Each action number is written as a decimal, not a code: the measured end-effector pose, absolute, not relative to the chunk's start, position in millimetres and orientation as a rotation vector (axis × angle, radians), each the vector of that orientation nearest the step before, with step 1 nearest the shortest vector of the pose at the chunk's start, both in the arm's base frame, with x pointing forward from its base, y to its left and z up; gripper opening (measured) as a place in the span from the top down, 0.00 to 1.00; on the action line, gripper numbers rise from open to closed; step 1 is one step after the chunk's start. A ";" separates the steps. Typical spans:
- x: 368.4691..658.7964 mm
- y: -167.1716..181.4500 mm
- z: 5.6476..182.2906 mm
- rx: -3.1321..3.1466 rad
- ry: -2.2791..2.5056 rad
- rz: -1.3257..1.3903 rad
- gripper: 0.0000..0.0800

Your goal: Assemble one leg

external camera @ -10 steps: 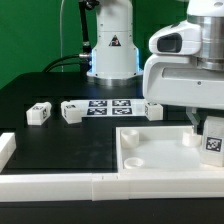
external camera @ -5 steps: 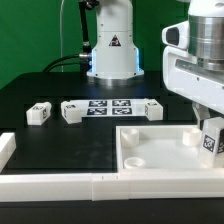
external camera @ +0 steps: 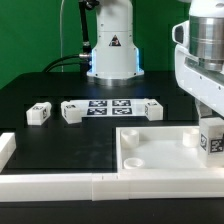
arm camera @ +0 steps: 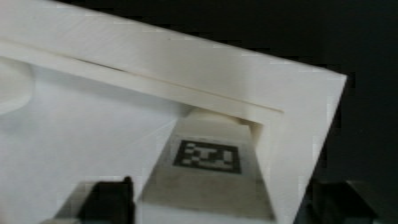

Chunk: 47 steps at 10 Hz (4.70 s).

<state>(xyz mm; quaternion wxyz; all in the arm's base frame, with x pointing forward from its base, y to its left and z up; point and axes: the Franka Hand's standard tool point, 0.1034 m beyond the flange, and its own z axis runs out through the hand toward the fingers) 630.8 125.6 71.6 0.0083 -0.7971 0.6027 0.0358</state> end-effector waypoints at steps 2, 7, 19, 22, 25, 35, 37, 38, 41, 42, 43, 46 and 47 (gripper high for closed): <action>630.3 126.8 71.6 -2.541 1.811 0.111 0.22; 628.1 130.0 72.0 -2.966 0.916 0.093 0.19; 636.0 120.2 75.3 -3.091 -0.093 0.056 0.64; 634.2 118.6 75.8 -3.047 0.548 0.078 0.64; 635.0 115.1 74.8 -2.885 1.113 0.108 0.63; 632.2 121.6 76.5 -2.563 1.767 0.123 0.24; 628.5 127.2 76.9 -2.796 1.333 0.106 0.19; 624.7 132.3 77.4 -2.880 1.132 0.107 0.19; 624.3 130.7 76.1 -3.031 0.556 0.095 0.19; 624.5 127.3 74.6 -3.057 0.357 0.091 0.19; 624.9 123.3 73.4 -3.071 0.182 0.087 0.19; 626.3 114.3 72.4 -3.069 -0.208 0.077 0.19; 626.5 113.8 72.5 -3.062 -0.309 0.072 0.19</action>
Offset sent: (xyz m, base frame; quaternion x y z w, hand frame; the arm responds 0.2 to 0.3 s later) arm -0.0116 0.0059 0.0022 0.0097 -0.0112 -0.2120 0.9772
